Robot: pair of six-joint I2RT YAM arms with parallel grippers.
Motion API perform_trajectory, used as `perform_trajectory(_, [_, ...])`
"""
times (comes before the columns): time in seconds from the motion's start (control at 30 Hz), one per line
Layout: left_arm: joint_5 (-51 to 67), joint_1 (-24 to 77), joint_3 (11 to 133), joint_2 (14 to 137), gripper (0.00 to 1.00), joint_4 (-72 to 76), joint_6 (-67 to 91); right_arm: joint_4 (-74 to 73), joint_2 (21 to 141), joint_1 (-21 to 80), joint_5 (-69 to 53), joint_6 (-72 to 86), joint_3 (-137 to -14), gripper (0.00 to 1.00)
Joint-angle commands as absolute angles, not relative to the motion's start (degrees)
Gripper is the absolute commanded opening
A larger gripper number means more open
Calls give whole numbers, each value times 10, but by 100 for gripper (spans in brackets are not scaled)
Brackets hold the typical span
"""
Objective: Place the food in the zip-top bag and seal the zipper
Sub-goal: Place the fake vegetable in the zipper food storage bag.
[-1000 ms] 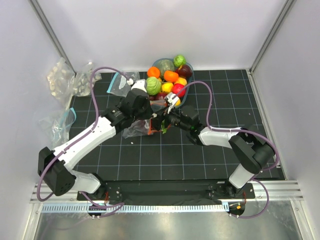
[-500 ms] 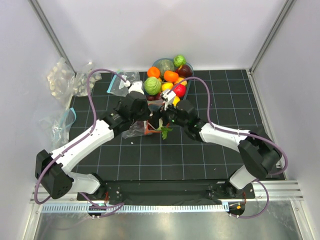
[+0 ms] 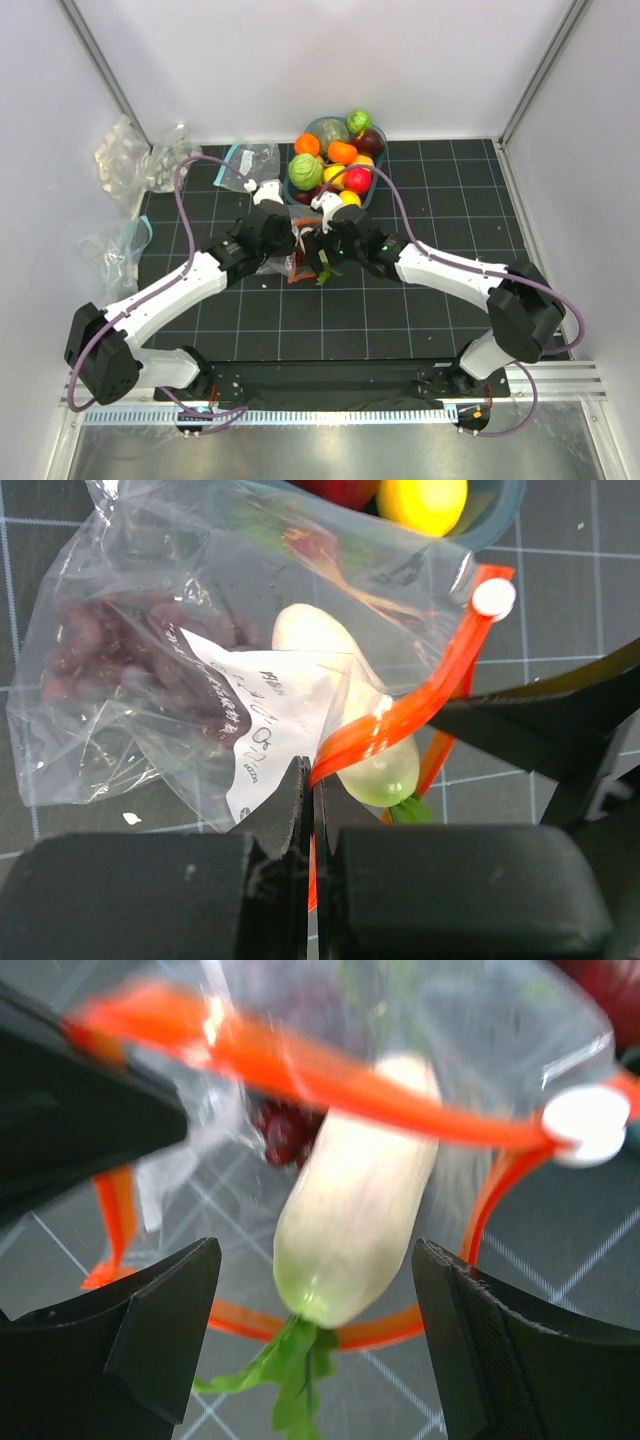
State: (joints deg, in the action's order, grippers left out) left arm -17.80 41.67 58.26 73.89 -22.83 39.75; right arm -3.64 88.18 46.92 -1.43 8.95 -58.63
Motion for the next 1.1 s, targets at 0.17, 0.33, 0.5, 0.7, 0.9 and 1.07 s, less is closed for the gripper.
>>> perform_trajectory(0.17, [-172, 419, 550, 678, 0, -166, 423, -73, 860, 492, 41, 124, -589, 80])
perform_trajectory(0.33, [-165, 421, 538, 671, 0, -156, 428, -89, 890, 507, 86, 131, -604, 78])
perform_trajectory(0.5, [-156, 421, 535, 674, 0, -155, 428, -78, 917, 508, 94, 127, -613, 65])
perform_trajectory(0.7, [-148, 427, 534, 671, 0, -155, 417, -40, 889, 512, 90, 124, -592, 33])
perform_trajectory(0.9, [-144, 448, 544, 673, 0, -163, 398, 60, 817, 512, 8, 120, -527, 31])
perform_trajectory(1.07, [-146, 466, 547, 664, 0, -170, 397, 91, 837, 512, -33, 109, -533, 30])
